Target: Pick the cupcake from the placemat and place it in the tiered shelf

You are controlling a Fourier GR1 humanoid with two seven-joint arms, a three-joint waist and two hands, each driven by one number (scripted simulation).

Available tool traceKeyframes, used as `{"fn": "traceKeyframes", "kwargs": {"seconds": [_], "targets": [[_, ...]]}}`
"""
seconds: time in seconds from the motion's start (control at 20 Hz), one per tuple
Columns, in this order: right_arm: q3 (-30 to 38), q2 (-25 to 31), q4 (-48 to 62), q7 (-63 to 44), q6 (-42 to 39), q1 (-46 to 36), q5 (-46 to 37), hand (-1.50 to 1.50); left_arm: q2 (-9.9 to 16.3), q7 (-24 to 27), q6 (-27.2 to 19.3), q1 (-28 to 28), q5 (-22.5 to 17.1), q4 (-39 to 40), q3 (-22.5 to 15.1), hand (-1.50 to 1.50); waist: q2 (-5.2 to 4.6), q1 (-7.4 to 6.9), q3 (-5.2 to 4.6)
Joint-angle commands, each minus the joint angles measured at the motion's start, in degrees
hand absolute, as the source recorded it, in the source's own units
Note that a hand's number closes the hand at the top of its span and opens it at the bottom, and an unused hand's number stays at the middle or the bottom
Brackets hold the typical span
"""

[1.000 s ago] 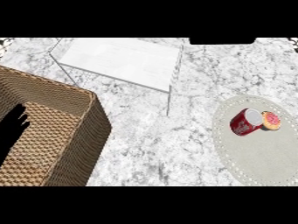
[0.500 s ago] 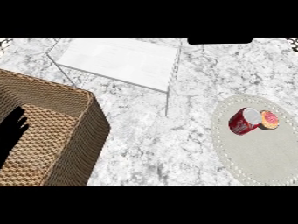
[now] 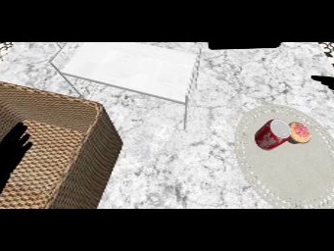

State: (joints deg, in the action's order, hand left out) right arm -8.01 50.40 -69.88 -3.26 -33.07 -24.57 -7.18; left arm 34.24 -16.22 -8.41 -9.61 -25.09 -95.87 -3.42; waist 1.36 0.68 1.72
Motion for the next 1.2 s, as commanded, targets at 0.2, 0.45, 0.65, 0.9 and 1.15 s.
{"fn": "traceKeyframes", "kwargs": {"seconds": [0.2, 0.45, 0.65, 0.9, 1.15], "targets": [[-1.48, -1.91, -4.31, -4.29, 4.63, 2.33, -4.38, -1.5, -8.11, 0.62, -2.69, 3.05, 1.34, 6.86, -4.65, 0.0, -1.57, 1.63, -1.88], [-1.86, -3.97, -6.33, -5.08, 5.76, 4.44, -4.6, -1.5, -8.99, -0.28, -3.52, 2.99, 2.35, 5.77, -6.46, 0.0, -1.55, 2.1, -1.86], [-2.53, -5.43, -4.46, -5.37, 7.33, 4.04, -6.8, -1.5, -8.01, -1.18, -2.24, 4.24, 0.08, 6.25, -4.21, 0.0, -1.88, 1.07, -1.82], [-3.86, -6.71, -3.88, -6.09, 10.82, 5.26, -11.01, -1.5, -9.01, -0.99, -3.71, 4.57, 2.09, 6.17, -5.75, 0.0, -1.9, 1.11, -1.8], [-3.34, -6.9, -2.45, -4.03, 14.01, 6.06, -13.65, -1.5, -8.47, -0.47, -2.34, 4.35, 1.11, 7.45, -4.46, 0.0, -1.88, 0.97, -1.81]]}}
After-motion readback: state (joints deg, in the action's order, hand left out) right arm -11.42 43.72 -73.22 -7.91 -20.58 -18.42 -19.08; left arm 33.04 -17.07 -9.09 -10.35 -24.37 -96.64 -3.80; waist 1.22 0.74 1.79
